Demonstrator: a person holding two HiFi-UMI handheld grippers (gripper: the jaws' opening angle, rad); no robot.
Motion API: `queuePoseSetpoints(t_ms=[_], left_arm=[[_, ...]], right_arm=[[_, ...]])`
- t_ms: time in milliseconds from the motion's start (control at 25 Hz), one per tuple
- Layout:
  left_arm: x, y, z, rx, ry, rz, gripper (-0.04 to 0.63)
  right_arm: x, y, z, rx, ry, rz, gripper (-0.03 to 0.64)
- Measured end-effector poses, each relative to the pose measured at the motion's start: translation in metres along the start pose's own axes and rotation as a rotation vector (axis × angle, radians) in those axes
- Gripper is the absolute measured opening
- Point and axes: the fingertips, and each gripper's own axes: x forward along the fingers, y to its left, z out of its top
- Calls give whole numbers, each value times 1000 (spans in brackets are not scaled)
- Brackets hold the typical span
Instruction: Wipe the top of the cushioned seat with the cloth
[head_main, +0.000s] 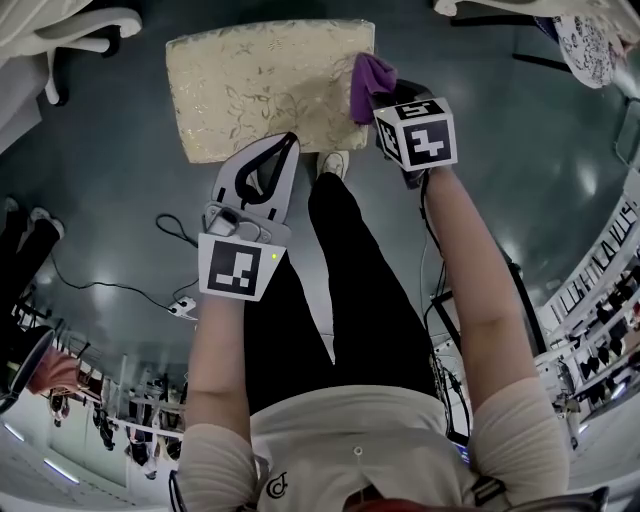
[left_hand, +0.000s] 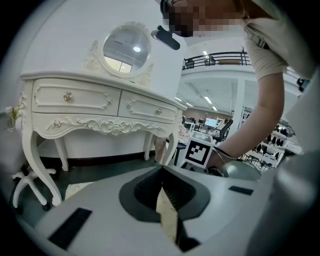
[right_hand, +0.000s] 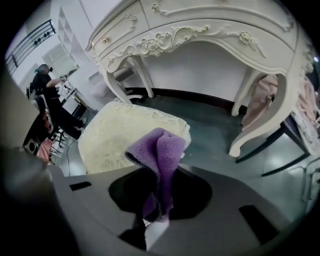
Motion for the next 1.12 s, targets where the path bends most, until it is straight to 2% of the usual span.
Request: queuePoseSetpoints(t_ms=[80,120,200,280,360,440,480,560,640,880,1120], left_arm=[[1,-4,0,12,3,15,14],[0,-4,1,-6,-7,33,14],[-4,-4,4,-83,-46,79,14],[-11,-5,4,-125,-67,95,14],[-18,-7,1,-100,-51,76,14],[-30,-7,-2,-14,-10,38,14],[-38,-5,-2,-2,-2,30,14],[-56,5,-3,-55,-24,42,14],[-72,16,-4,-78,-40,43,14],[-120,56,-18,-38,-31,45,14],[-166,97,-40,-59,-22,79,14]], right_arm=[[-3,-8,-3,-26,3,-24,83],[-5,-10,-4,-31,2,-29,81],[-10,-10,-6,-37,1,-33,81],[-16,-6,-6,-48,-2,-35,81],[-23,3,-2,-59,-12,-31,81],[-30,18,6,-66,-34,-18,81],[-32,28,10,-68,-45,-11,81],[-36,53,17,-71,-63,2,81],[-36,78,21,-67,-73,9,81],[-14,167,22,-34,-69,65,81],[17,259,27,-51,-62,146,81]])
